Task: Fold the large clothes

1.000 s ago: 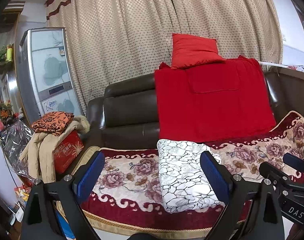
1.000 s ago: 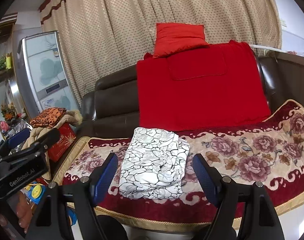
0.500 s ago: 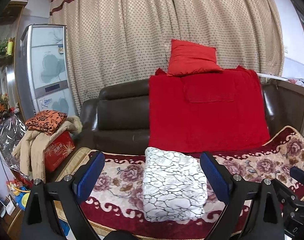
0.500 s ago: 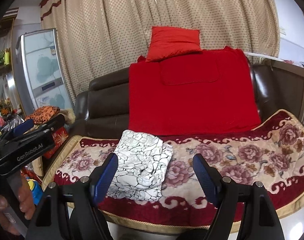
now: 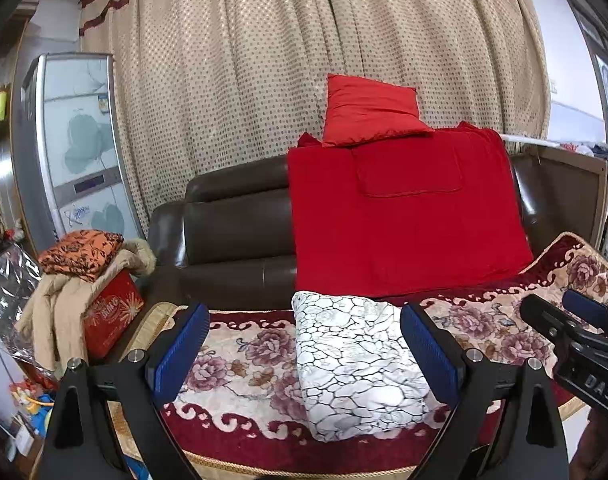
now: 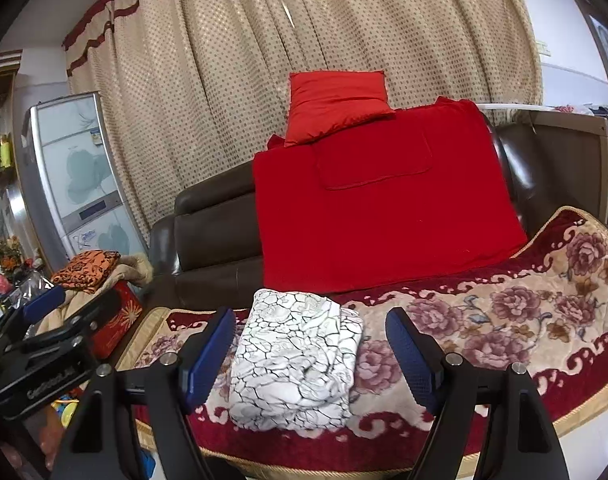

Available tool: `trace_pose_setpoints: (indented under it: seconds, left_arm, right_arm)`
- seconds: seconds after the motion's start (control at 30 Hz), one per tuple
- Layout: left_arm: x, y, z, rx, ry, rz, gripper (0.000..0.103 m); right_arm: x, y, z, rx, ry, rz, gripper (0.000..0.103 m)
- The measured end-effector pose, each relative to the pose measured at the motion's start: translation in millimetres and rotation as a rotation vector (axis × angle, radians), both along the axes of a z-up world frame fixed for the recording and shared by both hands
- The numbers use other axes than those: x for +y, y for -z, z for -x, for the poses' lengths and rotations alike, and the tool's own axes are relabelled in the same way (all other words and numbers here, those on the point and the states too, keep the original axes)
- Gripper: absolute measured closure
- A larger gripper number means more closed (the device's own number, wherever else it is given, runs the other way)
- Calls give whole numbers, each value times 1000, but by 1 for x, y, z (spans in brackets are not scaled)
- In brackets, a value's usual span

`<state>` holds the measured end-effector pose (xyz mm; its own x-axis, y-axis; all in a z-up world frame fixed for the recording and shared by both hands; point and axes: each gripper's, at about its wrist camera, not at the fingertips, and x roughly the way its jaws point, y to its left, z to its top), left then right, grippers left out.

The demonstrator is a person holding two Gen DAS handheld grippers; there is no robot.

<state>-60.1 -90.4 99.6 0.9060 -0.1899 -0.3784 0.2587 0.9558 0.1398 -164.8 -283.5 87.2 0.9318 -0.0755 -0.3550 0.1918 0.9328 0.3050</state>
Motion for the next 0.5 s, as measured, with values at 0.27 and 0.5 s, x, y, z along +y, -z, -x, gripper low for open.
trace_pose_setpoints:
  seconds: [0.27, 0.5]
  left_arm:
    - [57, 22, -44, 29, -68, 14, 7]
    - [77, 24, -65, 38, -84, -8, 7]
  right_arm:
    - [69, 14, -69, 100, -10, 73, 22]
    - [90, 16, -104, 131, -17, 89, 22]
